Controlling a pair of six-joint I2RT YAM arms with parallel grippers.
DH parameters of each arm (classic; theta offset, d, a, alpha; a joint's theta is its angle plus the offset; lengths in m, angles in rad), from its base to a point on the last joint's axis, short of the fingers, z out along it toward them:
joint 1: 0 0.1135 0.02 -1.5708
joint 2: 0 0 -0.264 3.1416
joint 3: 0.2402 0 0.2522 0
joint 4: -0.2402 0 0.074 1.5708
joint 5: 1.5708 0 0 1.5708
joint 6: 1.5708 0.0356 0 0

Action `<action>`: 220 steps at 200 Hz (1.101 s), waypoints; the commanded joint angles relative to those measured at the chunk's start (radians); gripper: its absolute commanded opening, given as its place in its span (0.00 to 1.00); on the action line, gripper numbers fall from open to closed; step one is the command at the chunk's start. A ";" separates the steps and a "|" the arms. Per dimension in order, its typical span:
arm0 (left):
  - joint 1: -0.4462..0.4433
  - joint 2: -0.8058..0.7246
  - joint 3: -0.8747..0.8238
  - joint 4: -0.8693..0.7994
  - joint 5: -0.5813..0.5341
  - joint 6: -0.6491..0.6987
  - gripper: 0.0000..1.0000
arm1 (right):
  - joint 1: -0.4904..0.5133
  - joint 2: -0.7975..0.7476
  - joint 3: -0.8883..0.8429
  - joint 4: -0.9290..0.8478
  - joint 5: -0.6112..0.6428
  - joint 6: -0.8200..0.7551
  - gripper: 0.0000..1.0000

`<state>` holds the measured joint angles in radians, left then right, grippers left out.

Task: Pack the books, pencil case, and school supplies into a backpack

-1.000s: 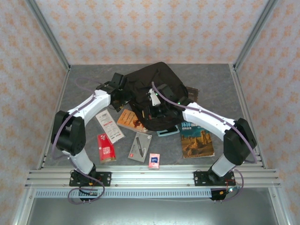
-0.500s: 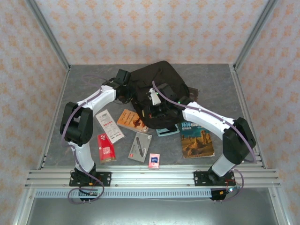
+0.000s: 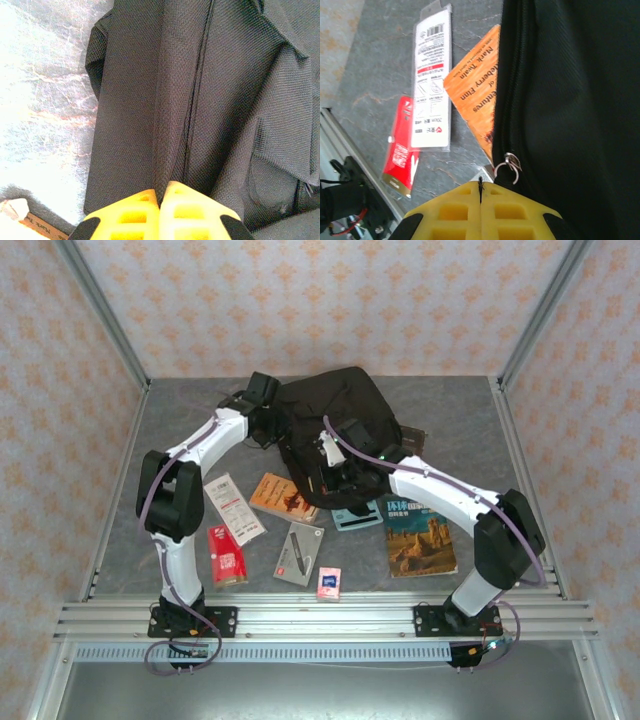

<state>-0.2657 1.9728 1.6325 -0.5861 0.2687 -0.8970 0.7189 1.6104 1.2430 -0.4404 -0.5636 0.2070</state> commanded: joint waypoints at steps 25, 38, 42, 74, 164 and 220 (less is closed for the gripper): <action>0.068 0.057 0.098 -0.075 -0.116 0.077 0.00 | 0.002 -0.083 0.030 -0.129 0.061 -0.093 0.00; 0.073 0.075 0.124 -0.090 -0.127 0.085 0.00 | -0.002 -0.098 0.023 -0.139 0.082 -0.101 0.00; 0.075 0.081 0.135 -0.095 -0.129 0.088 0.00 | -0.004 -0.104 0.019 -0.140 0.088 -0.102 0.00; 0.086 0.151 0.252 -0.151 -0.127 0.116 0.00 | -0.022 -0.142 -0.009 -0.136 0.145 -0.090 0.00; 0.106 0.190 0.578 -0.498 -0.132 0.136 0.26 | -0.015 0.006 0.164 -0.059 0.185 0.095 0.00; 0.131 -0.122 0.191 -0.345 -0.064 0.077 0.37 | -0.016 -0.043 0.155 -0.110 0.224 0.059 0.38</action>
<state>-0.1398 1.9503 1.9076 -0.9791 0.1764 -0.7765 0.6975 1.6119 1.3785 -0.5121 -0.3737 0.2840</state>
